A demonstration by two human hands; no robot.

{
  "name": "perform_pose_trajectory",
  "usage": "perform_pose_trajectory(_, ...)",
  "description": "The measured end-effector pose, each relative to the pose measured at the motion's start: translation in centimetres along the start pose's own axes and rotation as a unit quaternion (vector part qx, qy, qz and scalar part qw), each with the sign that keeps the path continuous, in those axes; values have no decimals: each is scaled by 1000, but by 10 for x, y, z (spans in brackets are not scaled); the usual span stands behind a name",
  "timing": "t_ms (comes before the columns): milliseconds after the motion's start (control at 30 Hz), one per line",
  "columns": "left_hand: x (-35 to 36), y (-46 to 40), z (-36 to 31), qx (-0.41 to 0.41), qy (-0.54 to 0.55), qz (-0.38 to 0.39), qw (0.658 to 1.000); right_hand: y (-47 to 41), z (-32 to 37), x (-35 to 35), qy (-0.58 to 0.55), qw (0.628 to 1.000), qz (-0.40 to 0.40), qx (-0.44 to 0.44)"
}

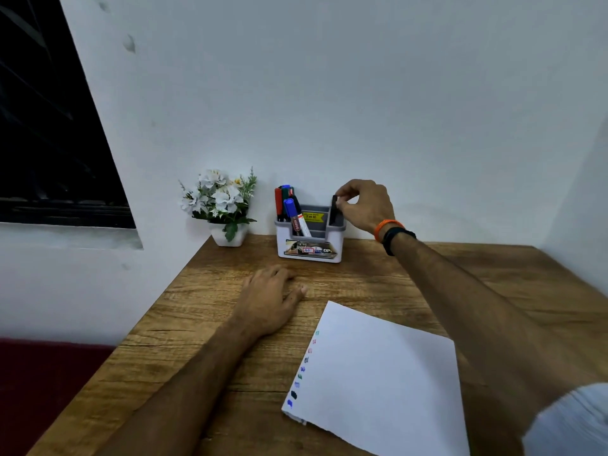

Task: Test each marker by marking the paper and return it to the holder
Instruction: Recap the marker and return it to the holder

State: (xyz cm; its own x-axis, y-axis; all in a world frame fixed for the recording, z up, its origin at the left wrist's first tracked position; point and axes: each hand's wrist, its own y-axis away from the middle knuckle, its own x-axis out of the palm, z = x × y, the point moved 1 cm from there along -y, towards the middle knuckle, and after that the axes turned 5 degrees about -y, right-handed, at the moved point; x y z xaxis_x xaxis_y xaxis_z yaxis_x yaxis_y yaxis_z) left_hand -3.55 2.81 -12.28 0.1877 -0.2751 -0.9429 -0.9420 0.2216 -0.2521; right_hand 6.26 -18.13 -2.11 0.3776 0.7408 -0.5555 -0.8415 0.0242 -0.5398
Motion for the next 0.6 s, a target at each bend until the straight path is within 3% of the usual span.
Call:
perform_pose_trajectory(333,2,-2,2,-7,2,0,1000,-20,-19,24,74,994,1,80)
perform_pose_trajectory(600,0,-2,0,-13,3,0,1000,-28,-23,40,71,990,-1,124)
